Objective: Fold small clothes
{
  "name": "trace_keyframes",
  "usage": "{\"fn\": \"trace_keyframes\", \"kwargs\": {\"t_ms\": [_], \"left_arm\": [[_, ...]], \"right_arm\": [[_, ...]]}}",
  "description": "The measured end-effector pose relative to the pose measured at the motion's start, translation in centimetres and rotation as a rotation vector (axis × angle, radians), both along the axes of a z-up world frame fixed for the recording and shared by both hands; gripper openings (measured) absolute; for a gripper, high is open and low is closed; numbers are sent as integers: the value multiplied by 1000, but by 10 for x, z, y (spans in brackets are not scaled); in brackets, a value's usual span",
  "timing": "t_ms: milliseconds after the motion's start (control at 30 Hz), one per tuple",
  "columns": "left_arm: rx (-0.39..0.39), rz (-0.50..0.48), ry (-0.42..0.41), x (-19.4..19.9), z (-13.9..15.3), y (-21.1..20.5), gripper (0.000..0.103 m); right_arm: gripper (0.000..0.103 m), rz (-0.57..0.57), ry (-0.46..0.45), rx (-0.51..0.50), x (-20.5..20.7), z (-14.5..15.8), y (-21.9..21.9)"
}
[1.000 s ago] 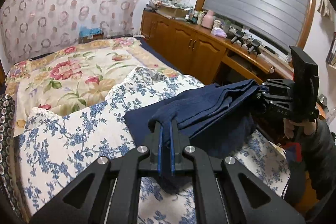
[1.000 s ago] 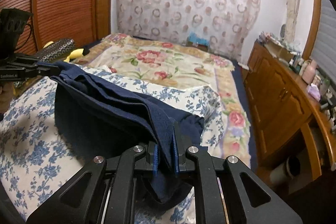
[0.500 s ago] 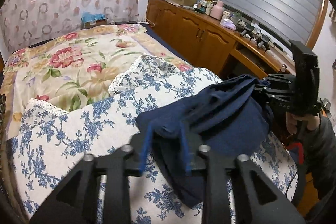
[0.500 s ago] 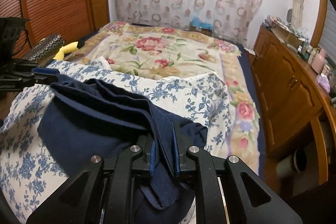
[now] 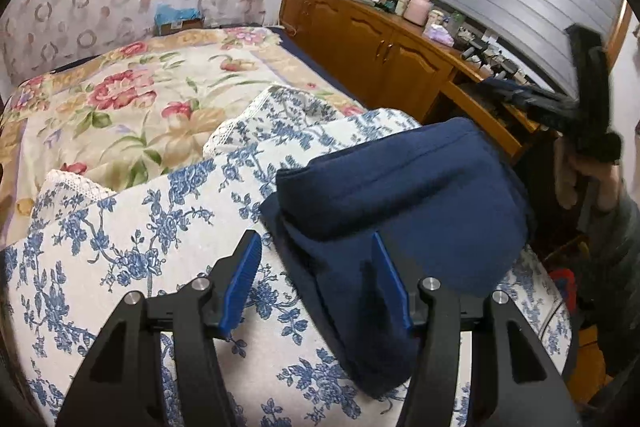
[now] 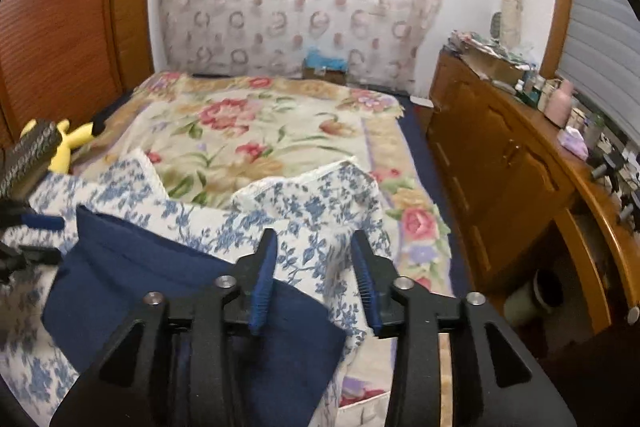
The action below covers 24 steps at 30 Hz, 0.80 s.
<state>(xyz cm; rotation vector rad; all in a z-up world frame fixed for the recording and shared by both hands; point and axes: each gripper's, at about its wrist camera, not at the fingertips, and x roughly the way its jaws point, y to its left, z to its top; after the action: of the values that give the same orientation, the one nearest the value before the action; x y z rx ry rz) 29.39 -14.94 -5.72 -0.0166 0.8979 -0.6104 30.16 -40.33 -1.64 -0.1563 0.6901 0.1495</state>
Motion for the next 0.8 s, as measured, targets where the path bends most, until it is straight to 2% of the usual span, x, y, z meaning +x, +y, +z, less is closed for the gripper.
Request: {"fn": "trace_keyframes", "kwargs": {"t_ms": [100, 200, 333, 533, 633, 800], "left_arm": [[9, -1, 18, 7, -8, -4, 56], [17, 0, 37, 13, -15, -8, 56], [29, -7, 45, 19, -21, -12, 56], [2, -14, 75, 26, -32, -12, 57], [-2, -14, 76, 27, -32, -13, 57], [-49, -6, 86, 32, -34, -9, 56]], "right_arm": [[58, 8, -2, 24, -11, 6, -5], [67, 2, 24, 39, -23, 0, -7], [68, -1, 85, 68, -35, -20, -6], [71, -29, 164, 121, -37, -54, -8], [78, -48, 167, 132, -35, -63, -10], [79, -34, 213, 215, -28, -73, -14]]}}
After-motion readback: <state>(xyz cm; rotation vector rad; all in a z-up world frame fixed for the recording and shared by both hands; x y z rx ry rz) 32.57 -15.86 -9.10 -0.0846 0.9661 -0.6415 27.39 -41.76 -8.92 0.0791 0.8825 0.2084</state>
